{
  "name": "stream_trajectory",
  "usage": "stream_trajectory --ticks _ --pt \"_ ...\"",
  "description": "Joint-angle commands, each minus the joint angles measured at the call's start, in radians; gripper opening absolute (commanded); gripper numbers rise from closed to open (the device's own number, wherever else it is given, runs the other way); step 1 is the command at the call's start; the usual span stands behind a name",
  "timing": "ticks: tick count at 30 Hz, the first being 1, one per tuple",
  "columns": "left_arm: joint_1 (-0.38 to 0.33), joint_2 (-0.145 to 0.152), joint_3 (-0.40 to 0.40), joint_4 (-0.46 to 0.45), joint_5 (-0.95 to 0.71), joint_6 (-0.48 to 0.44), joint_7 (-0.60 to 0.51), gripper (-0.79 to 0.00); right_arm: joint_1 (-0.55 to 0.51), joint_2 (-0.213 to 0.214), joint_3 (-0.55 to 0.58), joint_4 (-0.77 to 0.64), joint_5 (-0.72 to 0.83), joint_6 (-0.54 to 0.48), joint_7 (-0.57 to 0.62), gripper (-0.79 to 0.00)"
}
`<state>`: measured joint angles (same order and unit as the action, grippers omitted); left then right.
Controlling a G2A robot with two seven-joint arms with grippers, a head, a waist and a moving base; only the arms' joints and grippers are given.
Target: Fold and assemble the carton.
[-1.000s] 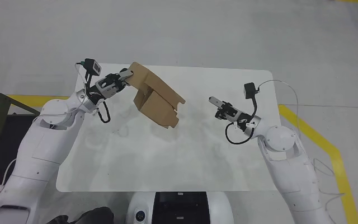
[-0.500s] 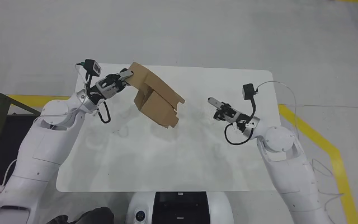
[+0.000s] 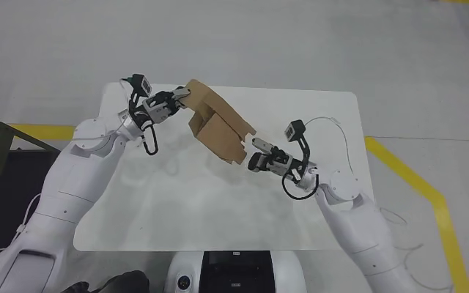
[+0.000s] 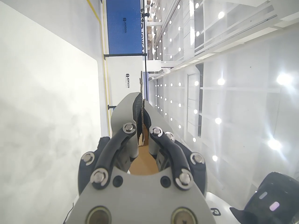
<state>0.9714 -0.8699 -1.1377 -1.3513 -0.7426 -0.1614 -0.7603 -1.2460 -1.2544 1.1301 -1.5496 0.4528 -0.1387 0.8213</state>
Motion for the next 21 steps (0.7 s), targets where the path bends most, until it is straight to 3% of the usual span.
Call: stream_trajectory --ticks 1,17,21 --pt "-0.017 -0.009 0.019 0.018 0.007 -0.002 0.003 -0.785 -0.007 -0.001 0.001 -0.003 0.038 -0.016 0.015 0.0" --pt "-0.059 -0.056 0.058 0.118 -0.041 -0.01 -0.025 -0.785 0.013 -0.012 -0.028 0.032 0.133 -0.08 0.031 0.0" --pt "-0.057 -0.06 0.049 0.125 -0.038 -0.009 -0.038 -0.785 0.029 -0.02 -0.044 0.055 0.181 -0.095 0.021 -0.068"
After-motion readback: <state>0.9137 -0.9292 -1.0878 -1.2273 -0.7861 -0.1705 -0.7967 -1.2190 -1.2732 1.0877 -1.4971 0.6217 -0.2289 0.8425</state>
